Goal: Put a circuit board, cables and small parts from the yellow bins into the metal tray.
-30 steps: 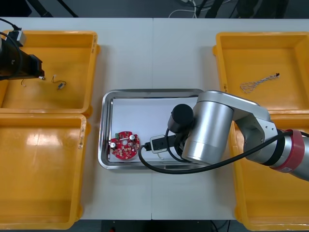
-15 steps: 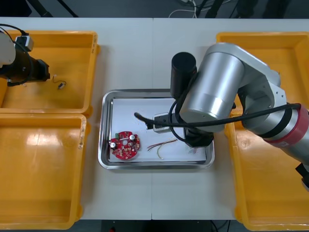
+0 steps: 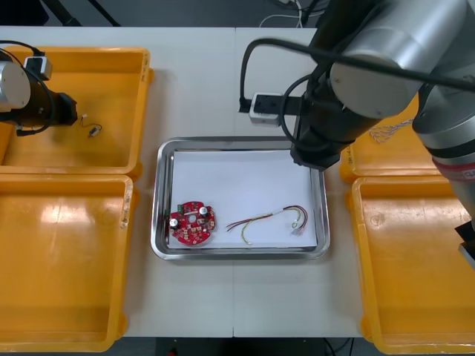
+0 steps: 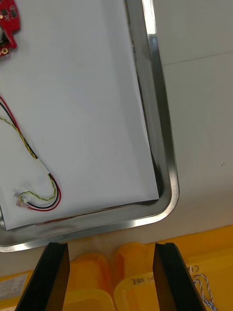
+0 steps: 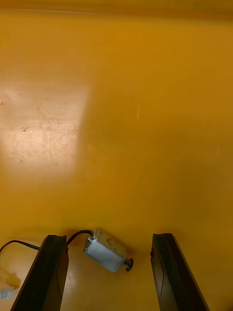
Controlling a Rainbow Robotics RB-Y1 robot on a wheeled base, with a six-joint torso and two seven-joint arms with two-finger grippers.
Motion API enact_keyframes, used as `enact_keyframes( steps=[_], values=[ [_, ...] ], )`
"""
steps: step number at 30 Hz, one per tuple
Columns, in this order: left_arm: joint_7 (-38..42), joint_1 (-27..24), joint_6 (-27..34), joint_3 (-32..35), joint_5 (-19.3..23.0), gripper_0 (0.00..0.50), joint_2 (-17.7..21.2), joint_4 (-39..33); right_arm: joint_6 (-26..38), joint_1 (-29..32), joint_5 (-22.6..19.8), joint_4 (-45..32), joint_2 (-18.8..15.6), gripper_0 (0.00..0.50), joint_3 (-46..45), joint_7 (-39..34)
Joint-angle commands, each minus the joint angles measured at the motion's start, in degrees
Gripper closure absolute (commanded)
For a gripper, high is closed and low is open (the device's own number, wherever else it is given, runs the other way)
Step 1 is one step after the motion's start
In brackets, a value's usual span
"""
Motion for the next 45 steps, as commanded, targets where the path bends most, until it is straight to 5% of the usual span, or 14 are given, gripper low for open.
enact_keyframes(
  steps=[1, 11, 13, 14, 15, 22, 35, 45],
  values=[
    [-6.1, -3.2, -1.7, -1.6, -0.8, 0.0, -0.7, 0.7, 0.3, -3.0, -3.5, 3.5, -3.1, 0.0, -8.5, -2.3],
    [-6.2, -3.2, -2.2, -1.6, -0.9, 0.0, -0.9, 1.2, 0.3, -5.8, -3.3, 15.8, -6.6, 0.0, -20.0, -2.3],
    [-6.3, -3.2, -2.2, -1.7, -0.9, 0.241, -0.9, 1.2, 0.3, -6.0, -1.6, 17.1, -7.0, 0.0, -21.2, -2.4],
    [-6.3, -3.2, -2.2, -1.6, -0.9, 0.47, -0.9, 1.2, 0.3, -6.0, -0.4, 17.6, -7.2, 0.0, -21.6, -2.6],
    [-6.4, -3.2, -2.2, -1.7, -0.9, 0.5, -0.9, 1.2, 0.3, -6.0, 0.7, 17.7, -7.3, 0.0, -21.9, -2.6],
    [-6.9, -3.1, -2.2, -1.8, -0.8, 0.5, -0.9, 1.2, 0.3, -6.1, 10.6, 19.5, -7.6, 0.0, -22.2, -2.8],
    [-7.8, -3.2, -0.4, -1.6, -0.1, 0.5, 0.2, 1.2, 0.3, -6.2, 14.1, 31.4, -7.7, 0.0, -32.1, -3.4],
    [-9.3, -3.2, 10.8, 5.4, -1.9, 0.5, 1.6, -2.7, 0.3, -6.2, 17.0, 34.8, -8.8, 0.0, -33.4, -8.8]
  ],
)
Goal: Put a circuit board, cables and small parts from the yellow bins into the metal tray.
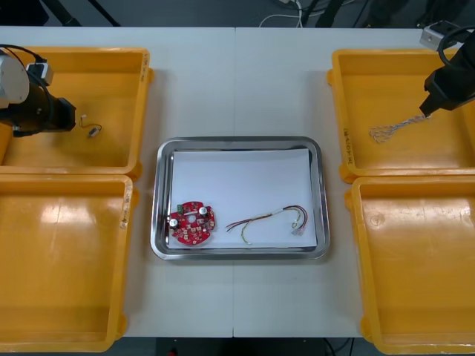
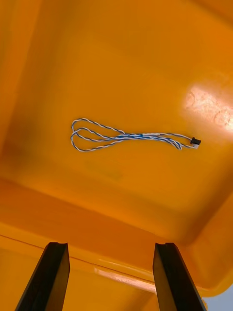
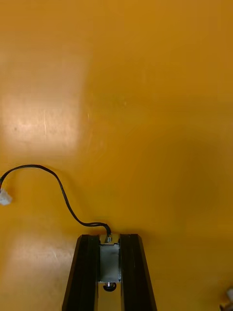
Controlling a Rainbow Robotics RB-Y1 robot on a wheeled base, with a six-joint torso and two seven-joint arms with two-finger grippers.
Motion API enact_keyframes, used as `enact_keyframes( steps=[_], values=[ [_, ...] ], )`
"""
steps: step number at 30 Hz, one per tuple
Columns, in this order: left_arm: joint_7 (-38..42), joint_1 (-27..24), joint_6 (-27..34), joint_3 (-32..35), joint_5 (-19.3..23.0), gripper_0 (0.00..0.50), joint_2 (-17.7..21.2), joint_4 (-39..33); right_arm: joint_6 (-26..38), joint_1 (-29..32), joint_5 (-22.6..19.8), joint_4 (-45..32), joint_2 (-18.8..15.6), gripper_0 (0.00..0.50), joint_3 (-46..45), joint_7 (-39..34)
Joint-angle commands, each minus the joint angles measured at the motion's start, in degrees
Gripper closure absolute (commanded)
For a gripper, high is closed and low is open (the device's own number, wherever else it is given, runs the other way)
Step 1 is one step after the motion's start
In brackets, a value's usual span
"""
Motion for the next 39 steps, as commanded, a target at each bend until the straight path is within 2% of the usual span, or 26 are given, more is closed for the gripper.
enact_keyframes(
  steps=[1, 14, 19, 25, 30, 33, 39],
  values=[
    [-9.3, -2.0, 4.2, 4.9, -1.3, 0.5, 2.0, -3.6, 0.2, -2.9, 1.6, 0.3, -2.8, 0.0, -1.2, -7.2],
    [-10.1, -1.6, 19.6, 11.2, -4.3, 0.5, 3.6, -12.5, 0.2, -2.9, 4.2, 3.8, -2.0, 0.0, -1.2, -21.8],
    [-9.7, 0.5, 26.1, 13.7, -5.5, 0.5, 3.9, -19.3, 0.2, -2.9, 6.3, 4.2, -0.5, 0.0, -1.2, -27.7],
    [-8.7, 2.9, 32.5, 14.8, -6.0, 0.5, 4.0, -26.6, -3.8, -3.0, 5.8, 7.5, -0.3, 0.0, -1.3, -32.0],
    [-7.2, 4.2, 36.1, 15.1, -5.5, 0.5, 4.0, -31.9, -6.1, -4.7, 5.4, 11.4, -0.3, 0.0, -1.4, -34.9],
    [-3.5, 5.8, 36.8, 15.1, -3.6, 0.5, 3.8, -35.9, -7.3, -7.0, 5.2, 15.2, -0.3, 0.0, -1.5, -36.4],
    [1.8, 8.2, 38.3, 14.1, -2.3, 0.5, 2.5, -43.0, -10.3, -9.9, 5.4, 21.0, -0.3, 0.0, -3.3, -37.1]
  ],
)
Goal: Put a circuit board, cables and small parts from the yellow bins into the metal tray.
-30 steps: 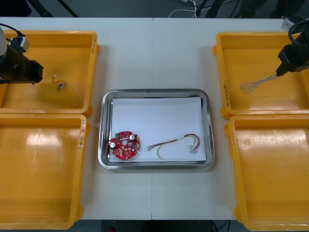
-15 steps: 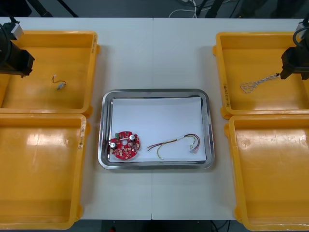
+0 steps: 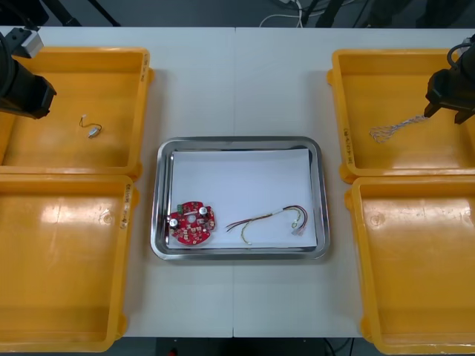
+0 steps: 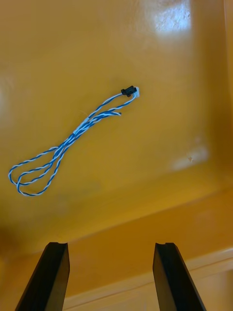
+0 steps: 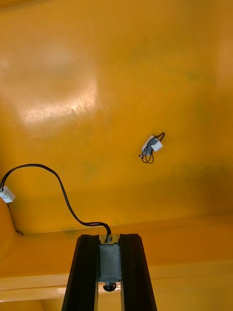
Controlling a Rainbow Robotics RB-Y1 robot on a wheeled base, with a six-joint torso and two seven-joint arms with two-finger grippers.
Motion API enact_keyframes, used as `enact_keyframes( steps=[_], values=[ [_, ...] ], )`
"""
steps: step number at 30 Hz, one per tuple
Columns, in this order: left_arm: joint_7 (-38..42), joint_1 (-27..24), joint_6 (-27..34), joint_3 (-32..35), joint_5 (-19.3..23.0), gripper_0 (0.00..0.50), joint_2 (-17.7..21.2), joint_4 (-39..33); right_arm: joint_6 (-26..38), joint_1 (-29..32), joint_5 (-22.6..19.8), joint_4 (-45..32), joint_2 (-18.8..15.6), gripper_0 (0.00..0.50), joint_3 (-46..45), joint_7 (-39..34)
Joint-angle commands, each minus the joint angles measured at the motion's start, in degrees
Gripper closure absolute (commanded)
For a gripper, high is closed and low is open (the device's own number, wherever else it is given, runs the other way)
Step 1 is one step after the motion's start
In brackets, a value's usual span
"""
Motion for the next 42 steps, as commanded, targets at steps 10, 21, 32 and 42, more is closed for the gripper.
enact_keyframes(
  steps=[10, 21, 32, 42],
  values=[
    [19.2, 2.2, 5.7, -2.8, 1.1, 0.5, -2.8, -14.5, -6.4, -8.7, 1.9, 9.9, -0.2, 0.0, -6.0, -5.8],
    [31.1, 2.1, 5.5, -10.2, 0.9, 0.5, -5.7, -20.0, -9.8, -8.5, 8.4, 10.0, 3.8, 0.0, -6.2, -20.0],
    [43.4, -0.9, 4.2, -18.7, 0.7, 0.5, -8.9, -21.0, -14.0, -5.7, 8.6, 10.0, 6.6, 0.0, -7.5, -29.9],
    [50.9, -2.1, 0.5, -25.3, -0.2, 0.5, -10.6, -21.0, -15.9, -3.3, 8.4, 10.0, 6.5, 0.0, -7.5, -30.6]
  ],
)
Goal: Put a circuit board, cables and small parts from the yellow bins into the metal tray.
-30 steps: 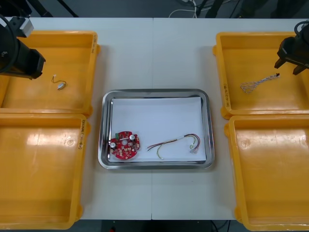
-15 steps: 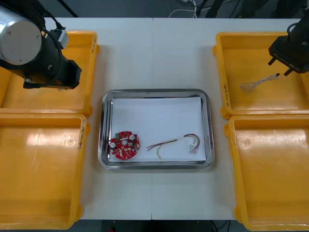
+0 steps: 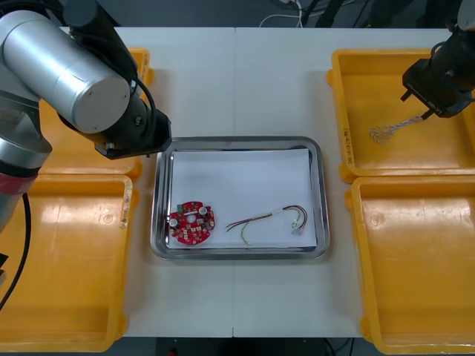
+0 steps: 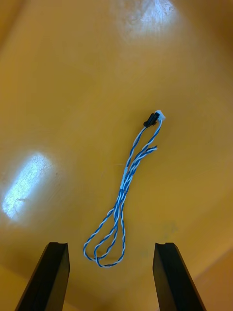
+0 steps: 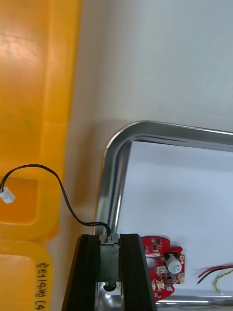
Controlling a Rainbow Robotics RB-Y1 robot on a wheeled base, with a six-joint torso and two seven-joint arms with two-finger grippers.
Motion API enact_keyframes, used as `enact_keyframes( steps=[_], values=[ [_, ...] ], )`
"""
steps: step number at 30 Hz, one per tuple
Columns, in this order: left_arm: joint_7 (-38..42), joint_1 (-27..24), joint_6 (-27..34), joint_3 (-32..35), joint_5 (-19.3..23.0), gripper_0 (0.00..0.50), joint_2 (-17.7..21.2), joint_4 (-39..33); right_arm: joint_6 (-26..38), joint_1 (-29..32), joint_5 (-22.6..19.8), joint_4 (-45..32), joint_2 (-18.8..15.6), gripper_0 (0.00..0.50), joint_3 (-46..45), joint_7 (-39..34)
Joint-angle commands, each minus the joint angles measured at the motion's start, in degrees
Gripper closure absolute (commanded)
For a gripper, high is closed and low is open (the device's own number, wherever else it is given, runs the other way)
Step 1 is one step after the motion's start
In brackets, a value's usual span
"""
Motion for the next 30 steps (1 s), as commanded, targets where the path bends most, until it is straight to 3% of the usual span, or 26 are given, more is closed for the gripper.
enact_keyframes(
  steps=[1, 23, 30],
  values=[
    [1.5, -3.0, -2.7, -3.3, -0.8, 0.5, -1.3, -1.7, -1.6, 1.0, 0.5, -0.8, 0.2, 0.0, -1.2, -1.6],
    [6.4, -3.0, -16.4, -14.4, -9.3, 0.5, -3.8, 7.9, -4.5, 2.2, -0.5, -0.8, 1.0, 0.0, -2.1, -4.9],
    [7.5, -3.0, -16.8, -16.4, -10.0, 0.5, -3.8, 8.7, -7.6, 1.7, -0.9, 3.1, 1.0, 0.0, -1.7, -4.4]
  ],
)
